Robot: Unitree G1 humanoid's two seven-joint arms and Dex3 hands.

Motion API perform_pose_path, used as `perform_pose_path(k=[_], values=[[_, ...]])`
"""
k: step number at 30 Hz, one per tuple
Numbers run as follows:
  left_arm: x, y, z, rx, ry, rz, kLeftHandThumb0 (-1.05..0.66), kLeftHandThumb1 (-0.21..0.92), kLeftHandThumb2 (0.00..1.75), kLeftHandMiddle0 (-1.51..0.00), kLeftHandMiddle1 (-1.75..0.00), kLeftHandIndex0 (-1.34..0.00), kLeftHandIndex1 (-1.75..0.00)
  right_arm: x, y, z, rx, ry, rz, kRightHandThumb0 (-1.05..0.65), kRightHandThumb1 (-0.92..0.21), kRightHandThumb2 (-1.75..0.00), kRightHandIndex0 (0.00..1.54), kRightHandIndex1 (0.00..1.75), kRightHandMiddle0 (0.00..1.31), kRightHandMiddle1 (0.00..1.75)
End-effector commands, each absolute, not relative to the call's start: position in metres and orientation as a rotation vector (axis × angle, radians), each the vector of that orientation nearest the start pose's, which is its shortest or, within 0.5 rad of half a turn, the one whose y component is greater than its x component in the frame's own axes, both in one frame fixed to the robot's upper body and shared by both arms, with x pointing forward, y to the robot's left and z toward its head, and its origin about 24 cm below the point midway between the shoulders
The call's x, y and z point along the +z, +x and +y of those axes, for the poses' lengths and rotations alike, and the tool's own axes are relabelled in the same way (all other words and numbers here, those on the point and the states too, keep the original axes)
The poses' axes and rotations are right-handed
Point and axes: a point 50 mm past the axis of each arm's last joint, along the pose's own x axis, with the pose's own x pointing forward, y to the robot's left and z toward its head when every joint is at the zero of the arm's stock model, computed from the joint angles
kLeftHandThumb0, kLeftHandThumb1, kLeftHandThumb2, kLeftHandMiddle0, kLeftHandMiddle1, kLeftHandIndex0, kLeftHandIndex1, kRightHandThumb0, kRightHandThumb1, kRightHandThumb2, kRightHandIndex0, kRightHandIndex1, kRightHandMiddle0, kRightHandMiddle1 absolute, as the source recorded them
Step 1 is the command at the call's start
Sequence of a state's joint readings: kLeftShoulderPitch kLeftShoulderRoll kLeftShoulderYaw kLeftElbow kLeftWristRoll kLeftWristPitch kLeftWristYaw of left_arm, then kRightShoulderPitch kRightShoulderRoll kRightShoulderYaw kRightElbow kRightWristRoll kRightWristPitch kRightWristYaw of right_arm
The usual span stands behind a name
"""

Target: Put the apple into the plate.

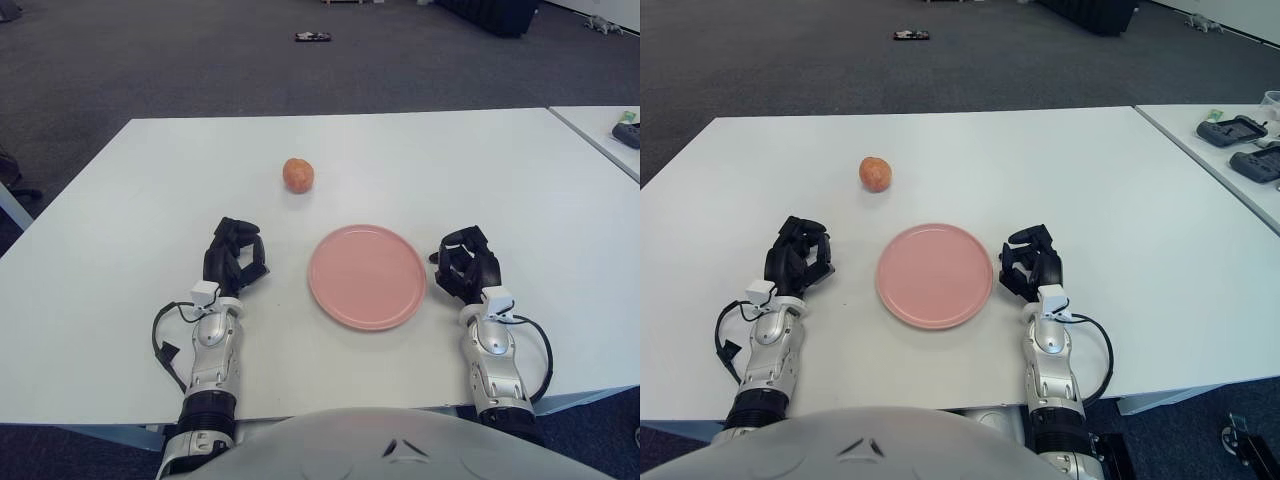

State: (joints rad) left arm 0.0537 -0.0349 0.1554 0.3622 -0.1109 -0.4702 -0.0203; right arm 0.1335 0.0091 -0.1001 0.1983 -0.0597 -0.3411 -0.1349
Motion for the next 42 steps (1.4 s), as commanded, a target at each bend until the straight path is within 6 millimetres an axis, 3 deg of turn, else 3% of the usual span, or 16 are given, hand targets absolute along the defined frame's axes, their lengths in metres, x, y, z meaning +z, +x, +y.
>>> perform_pose_path(k=[1,17,29,32,34,38,40,42], values=[[-0.022,0.219,0.187,0.21,-0.114,0.001,-0.42,0.51,1.08,-0.99,-1.75,-0.46,-1.75,-0.003,0.215,-0.184,-0.251,-0.064,-0.008,-0.39,-0.65,-0.9,0.58,1.39,0.35,1.75],[0.021,0.284,0.197,0.201,0.145,-0.116,-0.44,0.43,1.18,-1.08,-1.75,-0.52,-1.75,-0.005,0.216,-0.182,-0.263,-0.048,-0.005,-0.39,-0.65,-0.9,0.58,1.38,0.36,1.75],[0.048,0.324,0.199,0.129,0.433,-0.176,-0.4,0.6,0.97,-0.92,-1.75,-0.39,-1.75,-0.006,0.216,-0.182,-0.269,-0.055,-0.004,-0.39,-0.65,-0.91,0.59,1.39,0.36,1.75],[0.052,0.338,0.197,0.105,0.522,-0.16,-0.39,0.68,0.87,-0.78,-1.73,-0.34,-1.75,-0.006,0.216,-0.183,-0.272,-0.056,-0.002,-0.39,-0.65,-0.9,0.59,1.39,0.36,1.75],[0.054,0.345,0.197,0.093,0.573,-0.155,-0.36,0.82,0.67,-0.59,-1.61,-0.26,-1.75,-0.006,0.216,-0.183,-0.274,-0.055,-0.001,-0.39,-0.66,-0.89,0.59,1.38,0.35,1.75],[0.058,0.353,0.193,0.069,0.624,-0.151,-0.35,0.89,0.56,-0.44,-1.52,-0.21,-1.75,-0.006,0.215,-0.184,-0.276,-0.057,0.001,-0.38,-0.66,-0.89,0.58,1.38,0.35,1.75],[0.059,0.357,0.192,0.053,0.644,-0.142,-0.48,0.74,0.85,-0.24,-1.44,-0.08,-1.5,-0.006,0.215,-0.184,-0.275,-0.059,0.003,-0.38,-0.66,-0.89,0.59,1.38,0.35,1.75],[0.06,0.359,0.191,0.042,0.655,-0.136,-0.52,0.68,0.96,-0.17,-1.41,-0.04,-1.42,-0.006,0.215,-0.185,-0.274,-0.059,0.001,-0.38,-0.66,-0.89,0.59,1.38,0.35,1.75]])
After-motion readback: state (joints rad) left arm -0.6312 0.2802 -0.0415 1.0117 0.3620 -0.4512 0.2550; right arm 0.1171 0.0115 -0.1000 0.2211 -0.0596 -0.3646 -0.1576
